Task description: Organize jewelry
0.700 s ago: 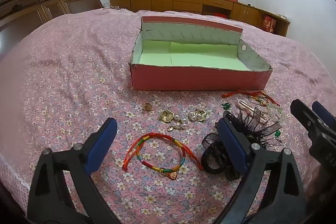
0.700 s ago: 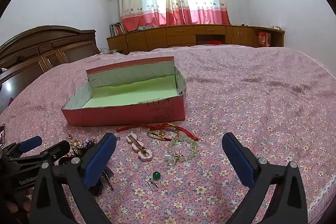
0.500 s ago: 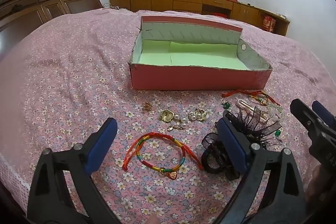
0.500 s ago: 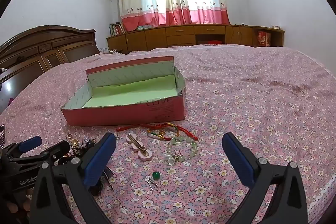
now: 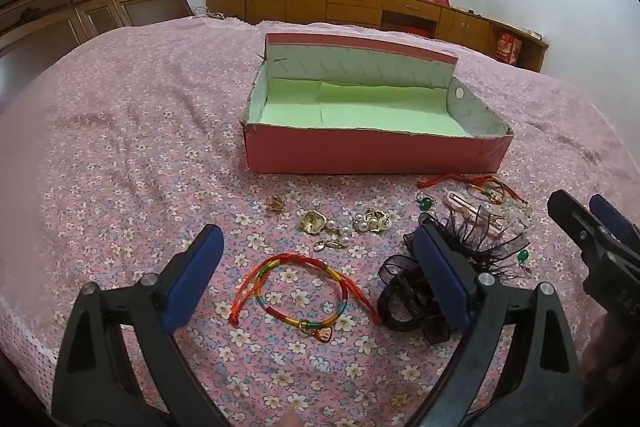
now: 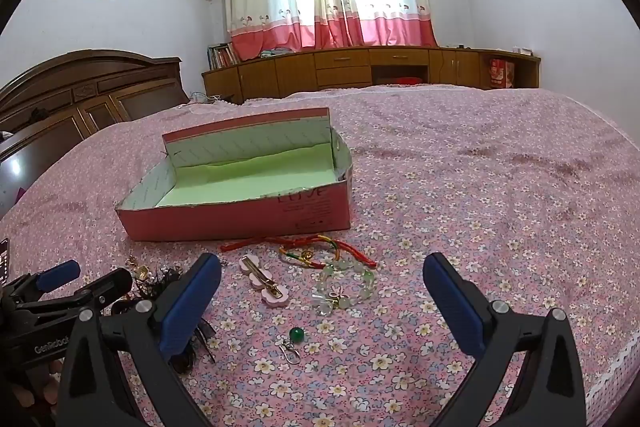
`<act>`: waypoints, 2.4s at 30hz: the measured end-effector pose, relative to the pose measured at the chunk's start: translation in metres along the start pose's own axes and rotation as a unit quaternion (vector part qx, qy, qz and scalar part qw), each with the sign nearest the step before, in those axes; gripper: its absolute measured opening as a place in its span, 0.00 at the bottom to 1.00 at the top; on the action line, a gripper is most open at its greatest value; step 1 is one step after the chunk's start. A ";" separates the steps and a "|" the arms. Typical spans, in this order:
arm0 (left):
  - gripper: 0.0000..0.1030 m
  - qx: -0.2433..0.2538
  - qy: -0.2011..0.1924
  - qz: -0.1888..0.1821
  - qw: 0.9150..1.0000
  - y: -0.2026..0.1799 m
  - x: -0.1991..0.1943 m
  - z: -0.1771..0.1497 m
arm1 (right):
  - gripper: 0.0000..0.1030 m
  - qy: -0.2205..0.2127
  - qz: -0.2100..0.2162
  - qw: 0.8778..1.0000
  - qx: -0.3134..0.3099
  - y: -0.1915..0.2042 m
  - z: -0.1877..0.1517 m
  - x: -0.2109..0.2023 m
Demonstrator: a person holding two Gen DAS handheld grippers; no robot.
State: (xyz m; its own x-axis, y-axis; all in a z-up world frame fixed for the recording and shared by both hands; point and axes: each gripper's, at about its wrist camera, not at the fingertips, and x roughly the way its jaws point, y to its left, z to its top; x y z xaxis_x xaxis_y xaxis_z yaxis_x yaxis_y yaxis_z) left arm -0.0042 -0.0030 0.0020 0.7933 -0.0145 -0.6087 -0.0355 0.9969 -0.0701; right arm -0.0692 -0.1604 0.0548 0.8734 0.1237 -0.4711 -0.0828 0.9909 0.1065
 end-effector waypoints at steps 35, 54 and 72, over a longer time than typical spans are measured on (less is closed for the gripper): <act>0.87 -0.010 -0.022 0.002 1.000 0.001 -0.008 0.004 | 1.00 0.001 0.000 1.000 0.000 0.000 -0.001 0.001; 0.87 -0.009 -0.022 0.002 1.000 0.003 -0.008 0.004 | 1.00 0.003 0.000 1.000 0.000 0.000 -0.001 0.001; 0.87 -0.011 -0.021 0.025 0.999 0.013 -0.015 0.017 | 1.00 0.008 -0.001 1.000 0.003 -0.009 0.006 -0.001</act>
State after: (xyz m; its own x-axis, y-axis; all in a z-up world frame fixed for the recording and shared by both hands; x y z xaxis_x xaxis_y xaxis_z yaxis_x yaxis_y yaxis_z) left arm -0.0062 0.0118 0.0232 0.8152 0.0398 -0.5778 -0.0890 0.9944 -0.0570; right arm -0.0668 -0.1695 0.0598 0.8657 0.1233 -0.4851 -0.0789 0.9907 0.1108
